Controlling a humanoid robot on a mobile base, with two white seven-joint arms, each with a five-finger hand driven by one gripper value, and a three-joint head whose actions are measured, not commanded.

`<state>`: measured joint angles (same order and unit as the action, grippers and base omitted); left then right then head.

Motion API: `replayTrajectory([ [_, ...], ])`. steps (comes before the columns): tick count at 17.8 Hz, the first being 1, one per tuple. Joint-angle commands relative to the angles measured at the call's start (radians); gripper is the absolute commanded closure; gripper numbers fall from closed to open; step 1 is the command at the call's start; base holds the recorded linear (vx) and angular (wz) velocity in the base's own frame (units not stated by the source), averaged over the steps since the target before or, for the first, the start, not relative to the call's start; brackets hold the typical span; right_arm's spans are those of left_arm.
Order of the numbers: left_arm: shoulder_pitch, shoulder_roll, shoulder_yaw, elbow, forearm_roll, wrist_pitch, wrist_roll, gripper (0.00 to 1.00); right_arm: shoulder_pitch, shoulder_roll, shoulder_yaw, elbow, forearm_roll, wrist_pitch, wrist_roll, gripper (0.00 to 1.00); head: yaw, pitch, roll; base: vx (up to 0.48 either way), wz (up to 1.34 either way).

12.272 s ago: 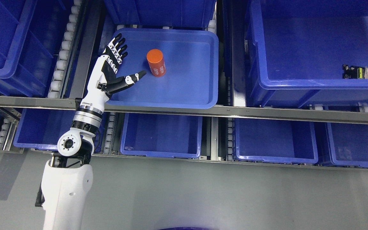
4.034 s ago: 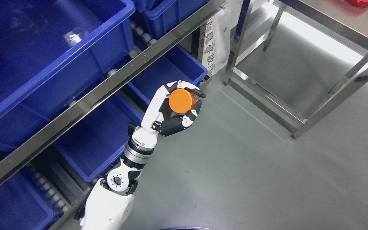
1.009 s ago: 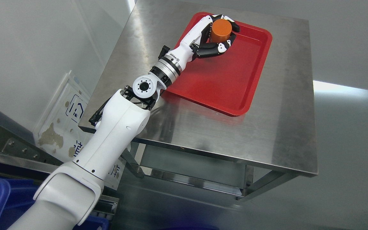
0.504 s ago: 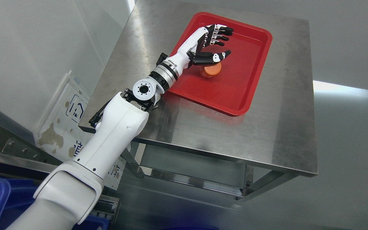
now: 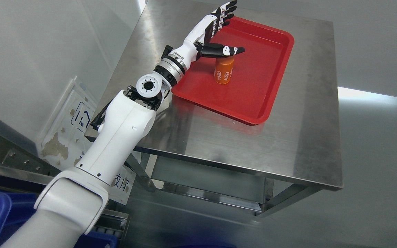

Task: Grab orange capacitor from left shelf to right desk
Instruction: 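Withdraw the open left hand up away from the capacitor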

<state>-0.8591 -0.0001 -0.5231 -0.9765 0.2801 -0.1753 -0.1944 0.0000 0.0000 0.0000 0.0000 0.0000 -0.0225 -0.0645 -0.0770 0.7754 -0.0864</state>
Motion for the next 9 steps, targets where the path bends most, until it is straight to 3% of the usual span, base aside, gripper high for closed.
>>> replayTrajectory([
  [1, 0.035, 0.018, 0.227, -0.154, -0.001, 0.075, -0.003, 0.0, 0.023, -0.017, -0.011, -0.017, 0.006, -0.001, 0.0, 0.0, 0.0, 0.0, 0.0, 0.0, 0.0],
  [3, 0.092, 0.026, 0.262, -0.25, -0.001, 0.121, -0.011, 0.0, 0.021, -0.017, -0.011, -0.017, 0.006, -0.001, 0.0, 0.0, 0.0, 0.0, 0.0, 0.0, 0.0],
  [6, 0.227, 0.178, 0.285, -0.417, -0.001, 0.154, -0.016, 0.0, 0.023, -0.017, -0.011, -0.017, 0.006, -0.001, 0.0, 0.0, 0.0, 0.0, 0.0, 0.0, 0.0],
  [9, 0.334, 0.219, 0.339, -0.503, -0.001, 0.168, -0.016, 0.0, 0.021, -0.017, -0.011, -0.017, 0.006, -0.001, 0.0, 0.0, 0.0, 0.0, 0.0, 0.0, 0.0],
])
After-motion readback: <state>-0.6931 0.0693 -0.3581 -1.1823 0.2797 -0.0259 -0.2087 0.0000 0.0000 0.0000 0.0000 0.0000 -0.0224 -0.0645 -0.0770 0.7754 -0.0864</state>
